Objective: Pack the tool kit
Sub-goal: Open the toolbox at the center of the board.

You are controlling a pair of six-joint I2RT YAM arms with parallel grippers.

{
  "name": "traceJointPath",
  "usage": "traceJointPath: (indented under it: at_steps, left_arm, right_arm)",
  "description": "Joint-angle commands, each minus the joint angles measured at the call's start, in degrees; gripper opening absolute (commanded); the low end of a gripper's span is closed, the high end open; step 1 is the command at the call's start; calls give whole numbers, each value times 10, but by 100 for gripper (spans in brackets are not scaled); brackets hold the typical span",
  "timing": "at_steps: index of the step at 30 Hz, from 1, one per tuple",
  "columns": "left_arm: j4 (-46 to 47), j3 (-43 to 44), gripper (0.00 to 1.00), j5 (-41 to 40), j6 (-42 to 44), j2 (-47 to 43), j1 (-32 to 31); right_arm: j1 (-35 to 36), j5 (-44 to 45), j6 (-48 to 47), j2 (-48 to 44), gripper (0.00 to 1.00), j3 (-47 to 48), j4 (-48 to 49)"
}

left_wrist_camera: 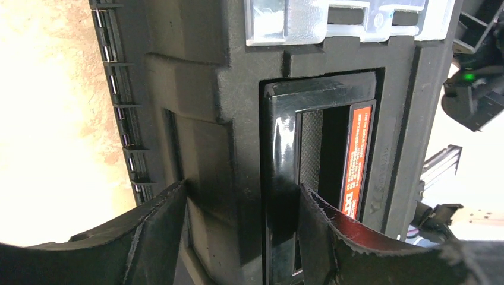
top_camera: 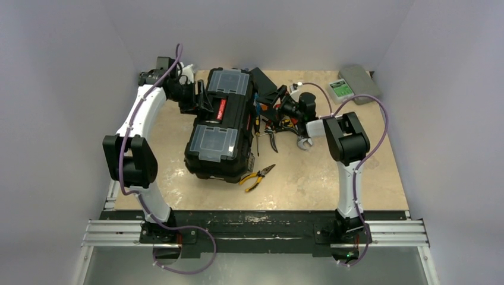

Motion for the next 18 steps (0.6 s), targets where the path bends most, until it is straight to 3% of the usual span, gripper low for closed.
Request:
traceJointPath:
  at_steps: [1,6,18]
  left_arm:
    - [8,-34,24,71,-14,76,13]
    - [15,-35,18,99,-25,93,29]
    - [9,-29,15,97,-23,107,32]
  right_arm:
    - [-3,-26,76,31,99,-4,146]
    - [0,-24,79,50,99,8,148]
    - [38,-27,209,105,99,77,270]
